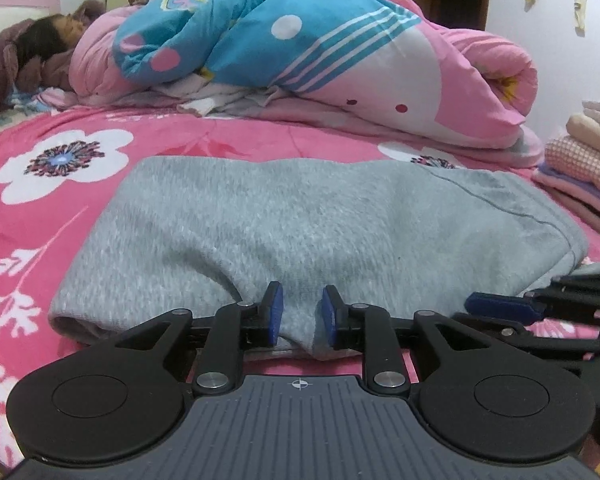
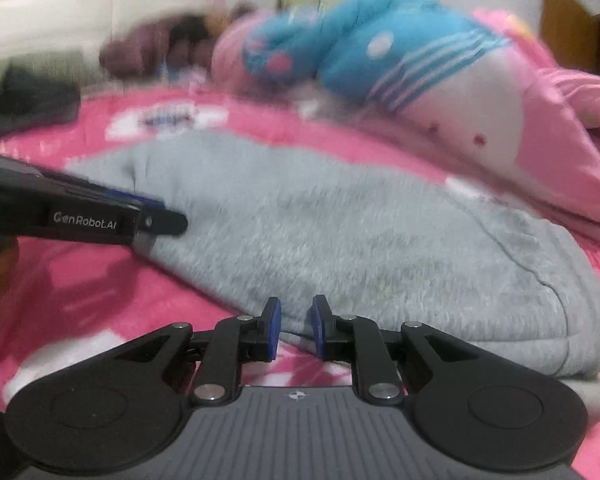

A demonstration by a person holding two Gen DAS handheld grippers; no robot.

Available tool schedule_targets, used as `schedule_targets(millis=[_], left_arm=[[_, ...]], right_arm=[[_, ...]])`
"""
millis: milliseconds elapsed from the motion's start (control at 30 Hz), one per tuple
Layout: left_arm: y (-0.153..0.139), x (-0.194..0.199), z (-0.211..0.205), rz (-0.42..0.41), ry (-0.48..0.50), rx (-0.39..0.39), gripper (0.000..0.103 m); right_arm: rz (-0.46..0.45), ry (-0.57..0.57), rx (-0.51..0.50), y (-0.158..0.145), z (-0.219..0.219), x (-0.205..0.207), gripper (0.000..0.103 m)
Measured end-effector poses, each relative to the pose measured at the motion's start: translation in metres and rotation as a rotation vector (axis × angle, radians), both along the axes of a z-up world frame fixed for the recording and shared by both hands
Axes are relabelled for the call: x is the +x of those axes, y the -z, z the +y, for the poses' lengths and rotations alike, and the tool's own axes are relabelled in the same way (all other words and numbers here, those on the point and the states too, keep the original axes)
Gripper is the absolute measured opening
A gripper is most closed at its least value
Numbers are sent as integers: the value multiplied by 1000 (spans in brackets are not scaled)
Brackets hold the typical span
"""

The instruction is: Fold clothes

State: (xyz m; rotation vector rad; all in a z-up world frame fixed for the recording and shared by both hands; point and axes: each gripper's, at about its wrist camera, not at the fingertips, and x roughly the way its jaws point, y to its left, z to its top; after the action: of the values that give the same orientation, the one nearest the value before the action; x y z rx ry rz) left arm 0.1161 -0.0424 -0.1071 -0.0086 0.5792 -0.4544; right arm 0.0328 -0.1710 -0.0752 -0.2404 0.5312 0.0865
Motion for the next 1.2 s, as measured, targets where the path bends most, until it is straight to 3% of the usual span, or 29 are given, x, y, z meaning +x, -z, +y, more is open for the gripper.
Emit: schedule_targets(millis=[100, 167, 233, 400, 567, 867, 967, 1067, 1100, 1200], left_arm=[[-11, -8, 1, -38, -27, 8, 25], [-17, -15, 0, -97, -19, 18, 34], [-18, -20, -2, -120, 5, 14, 37], [-3, -15, -15, -65, 53, 80, 40], [-3, -11, -8, -31, 44, 40, 41], [-2, -5, -5, 6, 38, 4, 41], [-3, -3, -2, 20, 43, -8, 41], [-3, -1, -1, 33, 46, -22, 41], [-3, -1, 0, 36, 46, -26, 42], [-2, 0, -1, 38, 47, -26, 42]], right_arm=[[23, 19, 0, 10, -1, 1, 19], [38, 31, 1, 17, -2, 2, 19], [41, 38, 7, 16, -2, 3, 19], [76, 89, 37, 10, -10, -12, 22], [125, 150, 65, 3, -22, -35, 25], [-22, 324, 175, -41, -84, -47, 25], [-36, 369, 234, -32, -102, -27, 25], [50, 456, 229, 5, -129, -11, 19], [40, 444, 290, 17, -139, -15, 18], [42, 445, 263, 7, -134, -18, 18]])
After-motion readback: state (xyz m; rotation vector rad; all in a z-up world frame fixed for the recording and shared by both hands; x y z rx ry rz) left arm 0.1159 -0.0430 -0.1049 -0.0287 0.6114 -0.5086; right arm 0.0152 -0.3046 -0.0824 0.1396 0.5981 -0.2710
